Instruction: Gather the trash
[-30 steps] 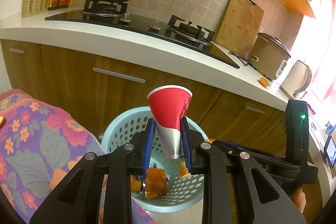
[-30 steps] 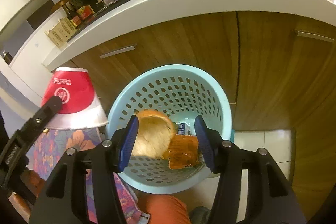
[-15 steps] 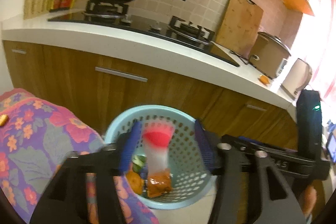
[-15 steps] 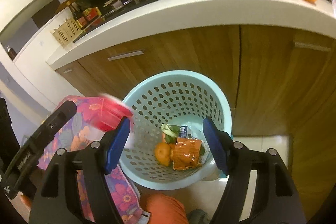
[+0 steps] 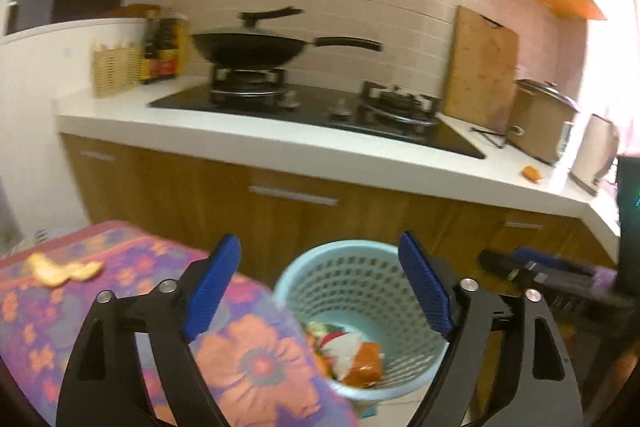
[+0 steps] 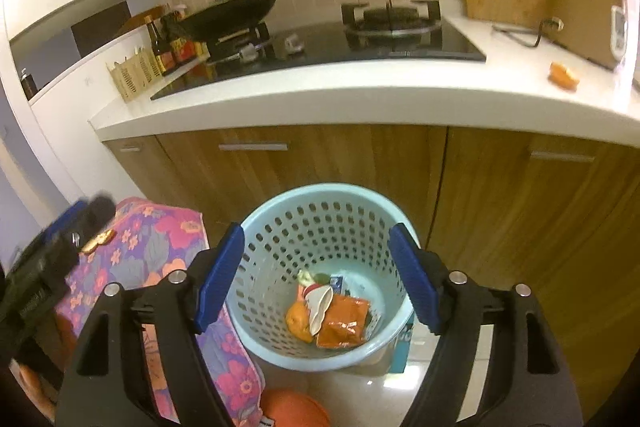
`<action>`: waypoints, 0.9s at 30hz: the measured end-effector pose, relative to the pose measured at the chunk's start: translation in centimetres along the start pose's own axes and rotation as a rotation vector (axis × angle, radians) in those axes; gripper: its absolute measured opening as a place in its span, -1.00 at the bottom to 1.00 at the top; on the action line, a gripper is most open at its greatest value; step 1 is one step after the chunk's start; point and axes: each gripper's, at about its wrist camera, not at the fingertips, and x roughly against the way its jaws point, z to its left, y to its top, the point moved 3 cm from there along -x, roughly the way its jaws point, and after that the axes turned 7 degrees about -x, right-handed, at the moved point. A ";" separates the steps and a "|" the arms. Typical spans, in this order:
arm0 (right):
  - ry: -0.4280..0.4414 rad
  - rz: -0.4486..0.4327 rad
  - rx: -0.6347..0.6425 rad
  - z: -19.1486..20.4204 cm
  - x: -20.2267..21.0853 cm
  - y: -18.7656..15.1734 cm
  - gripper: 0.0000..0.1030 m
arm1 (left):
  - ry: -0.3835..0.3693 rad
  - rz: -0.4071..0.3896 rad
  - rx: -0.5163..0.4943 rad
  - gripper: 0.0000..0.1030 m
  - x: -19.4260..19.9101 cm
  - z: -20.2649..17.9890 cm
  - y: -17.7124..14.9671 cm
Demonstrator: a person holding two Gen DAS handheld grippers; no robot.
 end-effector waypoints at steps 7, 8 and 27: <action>-0.094 -0.179 0.065 1.4 2.5 -1.0 0.54 | 0.246 -0.047 -0.089 0.65 1.5 1.2 -1.1; -0.101 -0.203 0.065 1.6 2.9 -0.9 0.56 | 0.235 -0.062 -0.075 0.65 2.0 1.5 -1.0; -0.127 -0.246 0.052 3.4 2.9 -0.8 0.60 | 0.207 -0.095 -0.033 0.69 3.0 2.1 -1.1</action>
